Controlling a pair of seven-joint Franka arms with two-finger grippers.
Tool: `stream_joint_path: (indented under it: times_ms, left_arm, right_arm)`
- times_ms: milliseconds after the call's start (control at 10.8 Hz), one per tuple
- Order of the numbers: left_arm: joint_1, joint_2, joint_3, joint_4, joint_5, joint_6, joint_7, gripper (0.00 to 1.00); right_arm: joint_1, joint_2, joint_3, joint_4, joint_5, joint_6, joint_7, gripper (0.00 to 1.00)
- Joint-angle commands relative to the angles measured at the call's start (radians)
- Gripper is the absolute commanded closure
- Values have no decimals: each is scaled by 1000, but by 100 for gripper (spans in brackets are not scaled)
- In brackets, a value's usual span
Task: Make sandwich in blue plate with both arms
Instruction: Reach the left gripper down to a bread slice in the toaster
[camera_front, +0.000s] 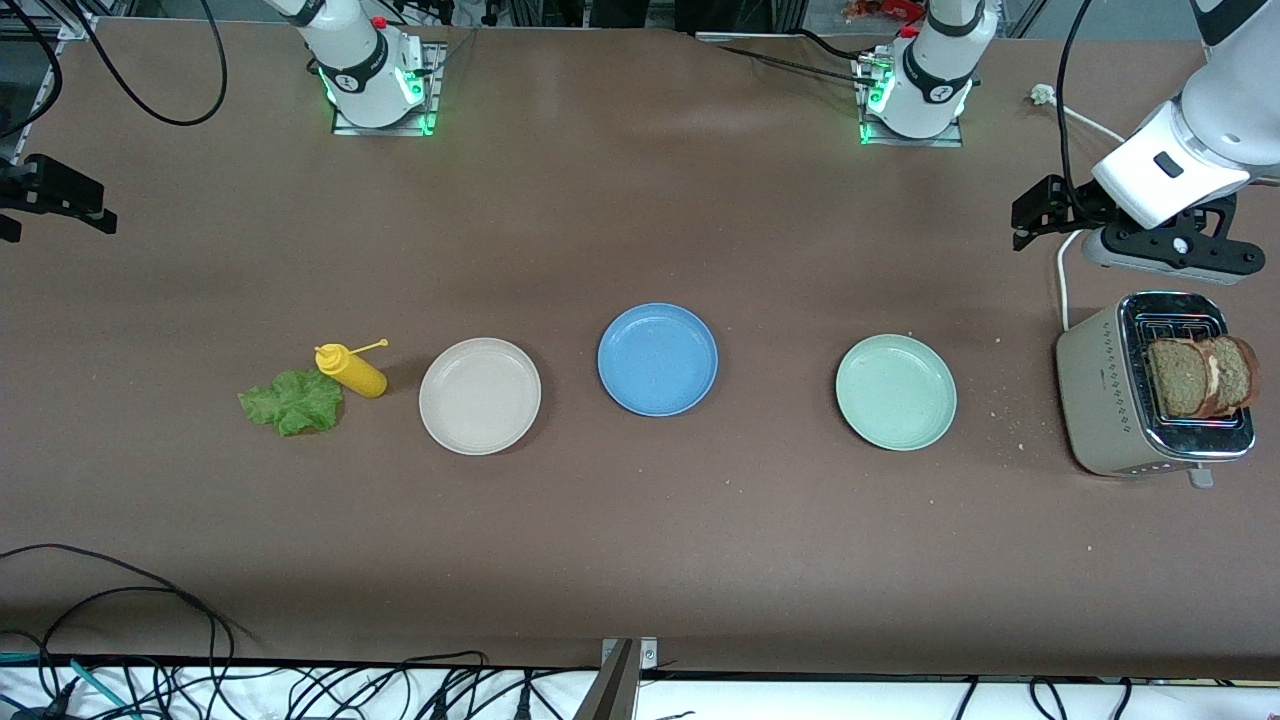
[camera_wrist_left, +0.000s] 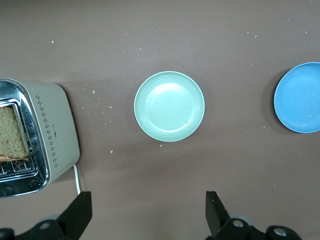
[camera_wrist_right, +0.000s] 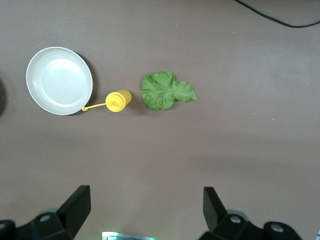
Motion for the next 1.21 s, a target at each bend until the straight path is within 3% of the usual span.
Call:
stream_joint_path:
  times_ms: [0, 279, 465, 930, 1116]
  left_arm:
    - [18, 12, -3, 31, 9, -25, 27, 0]
    - [132, 87, -3, 43, -1, -21, 57, 0]
    - [196, 173, 0, 103, 5, -16, 158, 0]
    - [373, 322, 1, 139, 15, 197, 341, 0]
    - [396, 368, 2, 139, 101, 237, 368, 0]
  right_arm:
    - [5, -3, 2, 0, 2, -1, -1, 0]
    - [6, -20, 4, -25, 7, -1, 0, 0]
    - [6, -23, 4, -37, 9, -3, 0, 0]
    - [8, -64, 5, -161, 4, 61, 2, 0]
    - [8, -89, 5, -188, -1, 77, 0, 0]
